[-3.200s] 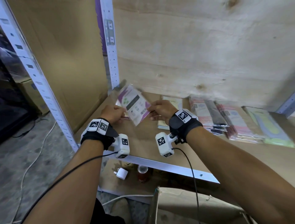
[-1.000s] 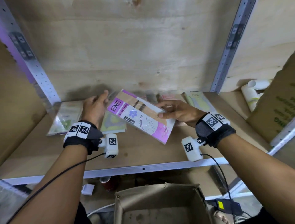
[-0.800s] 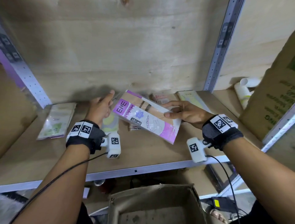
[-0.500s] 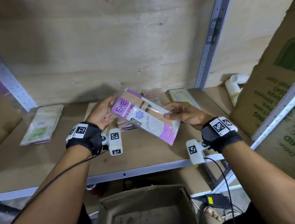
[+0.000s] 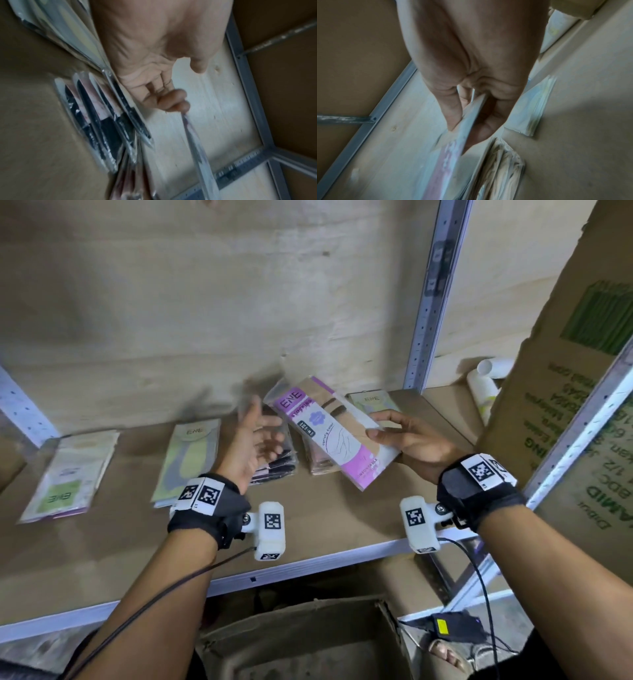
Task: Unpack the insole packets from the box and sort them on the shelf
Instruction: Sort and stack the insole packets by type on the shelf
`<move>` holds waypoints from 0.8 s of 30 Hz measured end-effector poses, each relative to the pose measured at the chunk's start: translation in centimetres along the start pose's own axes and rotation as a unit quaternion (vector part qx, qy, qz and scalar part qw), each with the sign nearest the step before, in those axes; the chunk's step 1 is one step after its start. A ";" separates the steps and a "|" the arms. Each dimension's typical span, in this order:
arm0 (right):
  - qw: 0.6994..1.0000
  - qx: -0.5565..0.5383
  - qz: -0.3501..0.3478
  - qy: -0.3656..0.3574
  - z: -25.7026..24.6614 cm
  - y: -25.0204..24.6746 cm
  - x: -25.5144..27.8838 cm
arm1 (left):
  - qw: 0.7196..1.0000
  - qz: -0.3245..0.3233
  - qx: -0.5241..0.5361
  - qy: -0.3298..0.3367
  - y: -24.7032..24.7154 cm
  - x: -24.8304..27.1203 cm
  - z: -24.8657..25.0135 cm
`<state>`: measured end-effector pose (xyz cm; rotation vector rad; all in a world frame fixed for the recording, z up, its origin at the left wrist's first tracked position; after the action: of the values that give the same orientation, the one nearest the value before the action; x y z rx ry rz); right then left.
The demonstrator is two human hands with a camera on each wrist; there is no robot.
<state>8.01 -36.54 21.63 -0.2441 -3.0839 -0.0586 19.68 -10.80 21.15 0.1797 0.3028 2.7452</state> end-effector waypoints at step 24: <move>0.991 -0.131 0.021 -0.012 0.2 7.4 -1.6 | 0.990 -0.038 -0.107 0.079 0.7 4.4 0.9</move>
<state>10.74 -29.51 21.58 -0.3222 -3.0866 -0.4634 15.53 -9.64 22.61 -0.1042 0.0547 2.6961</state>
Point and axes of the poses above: each hand's wrist, its own x-axis away from the middle knuckle, its own y-axis out of the palm, z = x × y, the point moved 1 cm from there along -x, towards the middle knuckle, and after that the axes turned 3 degrees about x, right-handed, at the moved point
